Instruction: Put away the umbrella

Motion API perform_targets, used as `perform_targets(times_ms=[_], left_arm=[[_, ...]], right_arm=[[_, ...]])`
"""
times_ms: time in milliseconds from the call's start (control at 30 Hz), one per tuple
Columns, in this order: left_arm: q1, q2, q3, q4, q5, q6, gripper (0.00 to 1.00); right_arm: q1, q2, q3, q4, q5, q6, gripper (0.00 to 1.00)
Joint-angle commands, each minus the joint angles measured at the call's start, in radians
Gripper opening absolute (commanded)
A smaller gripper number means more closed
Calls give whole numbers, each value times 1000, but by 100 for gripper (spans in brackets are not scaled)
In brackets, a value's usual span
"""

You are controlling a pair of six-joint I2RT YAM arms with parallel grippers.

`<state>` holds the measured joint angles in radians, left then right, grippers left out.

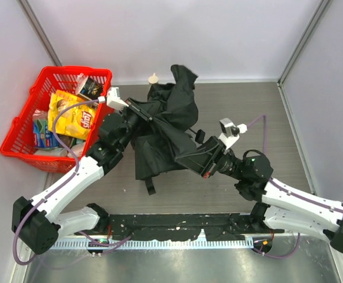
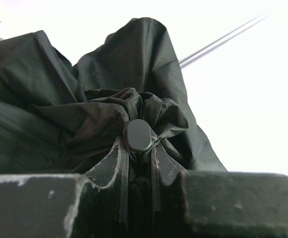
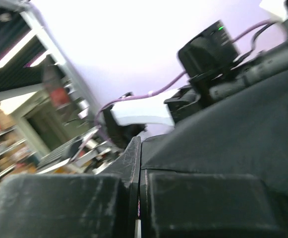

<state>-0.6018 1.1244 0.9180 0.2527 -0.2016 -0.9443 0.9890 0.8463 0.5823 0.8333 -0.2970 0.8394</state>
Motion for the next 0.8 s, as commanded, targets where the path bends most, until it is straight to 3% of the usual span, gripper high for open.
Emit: perform_targets(times_ms=[0, 67, 167, 267, 300, 333, 367, 400, 433, 500, 600, 767], left_arm=[[19, -54, -16, 290, 19, -112, 0], [20, -61, -48, 360, 50, -143, 0], [20, -61, -103, 489, 50, -165, 0], [20, -66, -119, 508, 28, -143, 0], [20, -67, -123, 510, 16, -140, 0], [19, -67, -128, 519, 5, -140, 0], [19, -63, -133, 526, -4, -143, 0], [20, -63, -131, 528, -8, -140, 0], [20, -61, -128, 524, -12, -139, 0], [20, -60, -126, 530, -10, -136, 0], [20, -55, -123, 528, -9, -128, 0], [19, -60, -120, 514, -24, -113, 0]], right_arm=[[13, 135, 8, 413, -336, 265, 0], [16, 184, 22, 370, -347, 302, 1], [46, 214, -2, 343, -308, 284, 13], [132, 160, 8, 128, -185, 55, 32], [195, 143, 22, -45, -89, -17, 38], [224, 116, 45, -104, -43, -125, 43], [287, 97, 50, -217, 92, -187, 43], [319, 56, 48, -267, 196, -266, 46], [367, 7, 18, -289, 363, -289, 55], [382, -41, 16, -368, 532, -315, 67], [382, -58, 30, -442, 601, -327, 73], [384, -7, 27, -366, 595, -345, 75]])
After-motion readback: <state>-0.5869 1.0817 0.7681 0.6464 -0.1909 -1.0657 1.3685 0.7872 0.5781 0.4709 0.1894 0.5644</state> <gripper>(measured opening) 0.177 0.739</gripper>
